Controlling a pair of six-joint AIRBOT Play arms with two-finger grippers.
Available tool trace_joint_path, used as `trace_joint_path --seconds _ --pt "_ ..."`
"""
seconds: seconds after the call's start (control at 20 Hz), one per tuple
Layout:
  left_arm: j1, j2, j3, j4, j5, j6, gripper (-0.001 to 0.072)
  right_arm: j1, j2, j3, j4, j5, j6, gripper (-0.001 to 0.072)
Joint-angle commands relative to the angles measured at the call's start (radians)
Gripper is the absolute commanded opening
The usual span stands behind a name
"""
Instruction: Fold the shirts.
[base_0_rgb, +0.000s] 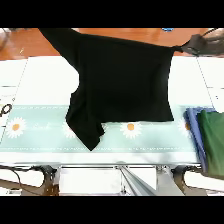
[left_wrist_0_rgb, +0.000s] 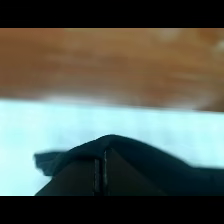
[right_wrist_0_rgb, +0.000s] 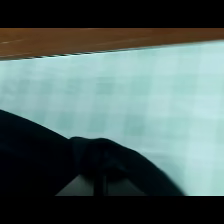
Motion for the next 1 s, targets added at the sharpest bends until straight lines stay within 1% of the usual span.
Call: trace_joint_path --seconds 0.0,0.1,0.15,0.2,0.25,0.3,0.35,0.4,0.45,0.5,0.55,0.6,0.7,0.75,0.8,0.9,0.95 --pt "-0.002 -0.130 0.000 -0.019 -0.039 -0.005 0.0017 0.006 -0.255 0.104 0.039 -0.071 0.049 0.0029" --pt "-0.004 -0.176 0.000 -0.021 -0.105 -0.016 0.0031 0.006 -0.331 0.129 0.100 -0.083 0.054 0.0031" --pt "-0.004 -0.195 0.000 -0.018 -0.146 -0.043 0.0176 0.006 -0.354 0.128 0.127 -0.090 0.054 0.0128" --pt "-0.004 -0.211 0.000 -0.017 -0.196 -0.057 0.0507 0.005 -0.367 0.128 0.135 -0.087 0.055 0.0372" --pt "0.005 -0.216 0.000 -0.002 -0.269 -0.056 0.0511 0.001 -0.366 0.129 0.127 -0.072 0.058 0.0417" --pt "0.022 -0.211 0.002 0.050 -0.332 -0.054 0.0512 -0.016 -0.353 0.129 0.117 -0.039 0.078 0.0417" --pt "0.050 -0.193 0.003 0.132 -0.403 -0.034 0.0511 -0.051 -0.331 0.129 0.096 0.011 0.098 0.0415" --pt "0.083 -0.169 0.002 0.215 -0.451 -0.035 0.0511 -0.101 -0.304 0.128 0.064 0.103 0.119 0.0408" --pt "0.126 -0.142 0.001 0.247 -0.476 -0.034 0.0510 -0.152 -0.282 0.126 0.008 0.202 0.151 0.0408" --pt "0.169 -0.113 -0.015 0.225 -0.483 -0.034 0.0510 -0.200 -0.253 0.099 -0.082 0.280 0.203 0.0408" --pt "0.208 -0.076 -0.070 0.174 -0.485 -0.025 0.0510 -0.238 -0.212 0.039 -0.147 0.307 0.223 0.0408" --pt "0.240 -0.024 -0.170 0.111 -0.485 0.007 0.0510 -0.273 -0.150 -0.070 -0.186 0.298 0.221 0.0408" --pt "0.284 0.102 -0.445 0.060 -0.472 0.059 0.0509 -0.336 -0.003 -0.349 -0.174 0.202 0.166 0.0408" --pt "0.305 0.176 -0.612 0.050 -0.443 0.081 0.0509 -0.367 0.065 -0.486 -0.138 0.147 0.140 0.0408" --pt "0.327 0.247 -0.770 0.032 -0.396 0.104 0.0509 -0.399 0.128 -0.611 -0.082 0.107 0.079 0.0408" --pt "0.382 0.366 -1.057 -0.048 -0.303 0.156 0.0509 -0.449 0.212 -0.769 0.009 0.071 -0.011 0.0408" --pt "0.407 0.394 -1.160 -0.105 -0.292 0.203 0.0509 -0.460 0.237 -0.812 0.035 0.070 -0.031 0.0408"
